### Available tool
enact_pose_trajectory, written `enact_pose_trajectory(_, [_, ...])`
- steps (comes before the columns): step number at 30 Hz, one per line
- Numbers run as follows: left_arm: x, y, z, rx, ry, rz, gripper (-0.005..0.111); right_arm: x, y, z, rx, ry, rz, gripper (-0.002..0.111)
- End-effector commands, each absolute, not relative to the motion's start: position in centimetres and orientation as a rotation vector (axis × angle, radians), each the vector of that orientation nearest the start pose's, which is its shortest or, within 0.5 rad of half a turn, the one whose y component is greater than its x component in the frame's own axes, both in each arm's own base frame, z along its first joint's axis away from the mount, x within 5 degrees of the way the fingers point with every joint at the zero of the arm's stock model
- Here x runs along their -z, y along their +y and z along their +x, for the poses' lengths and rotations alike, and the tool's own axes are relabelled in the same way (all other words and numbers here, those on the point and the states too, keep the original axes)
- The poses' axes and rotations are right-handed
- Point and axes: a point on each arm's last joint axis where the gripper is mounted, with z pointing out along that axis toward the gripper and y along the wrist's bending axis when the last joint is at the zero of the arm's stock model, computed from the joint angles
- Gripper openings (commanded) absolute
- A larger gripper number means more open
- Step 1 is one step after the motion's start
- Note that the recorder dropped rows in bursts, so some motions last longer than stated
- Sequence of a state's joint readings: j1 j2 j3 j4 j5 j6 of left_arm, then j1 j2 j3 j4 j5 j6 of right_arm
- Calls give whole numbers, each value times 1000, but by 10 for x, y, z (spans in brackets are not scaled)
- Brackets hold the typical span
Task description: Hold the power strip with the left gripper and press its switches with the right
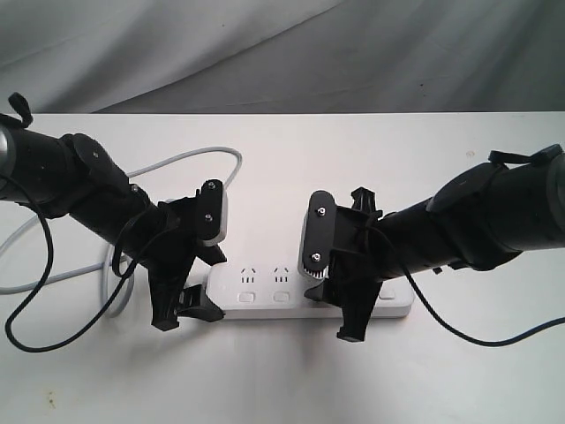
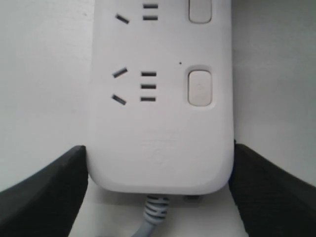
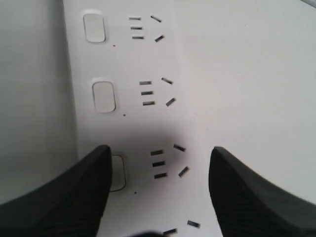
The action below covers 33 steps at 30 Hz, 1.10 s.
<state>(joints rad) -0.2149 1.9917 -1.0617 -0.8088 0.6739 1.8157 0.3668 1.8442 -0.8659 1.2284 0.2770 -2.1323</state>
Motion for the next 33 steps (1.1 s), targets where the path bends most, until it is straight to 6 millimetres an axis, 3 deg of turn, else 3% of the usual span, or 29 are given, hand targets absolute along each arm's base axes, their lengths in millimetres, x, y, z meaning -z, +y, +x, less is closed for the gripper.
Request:
enact_pose_trajectory(1, [-113,-117,335,448,2067,1748,69,-117,140,304,-118,1982,-1605,55])
enact_pose_trajectory(13, [-113,-117,335,448,2067,1748,69,-115,134,308,-82,2002,-1588,55])
enact_pose_trajectory(25, [-113,-117,335,448,2067,1748,69,-99,134,307,-114,2040,-1613,55])
enact_pose_trajectory(33, [-113,-117,335,448,2067,1748,69,-128,136,307,-109,1973,-1561,55])
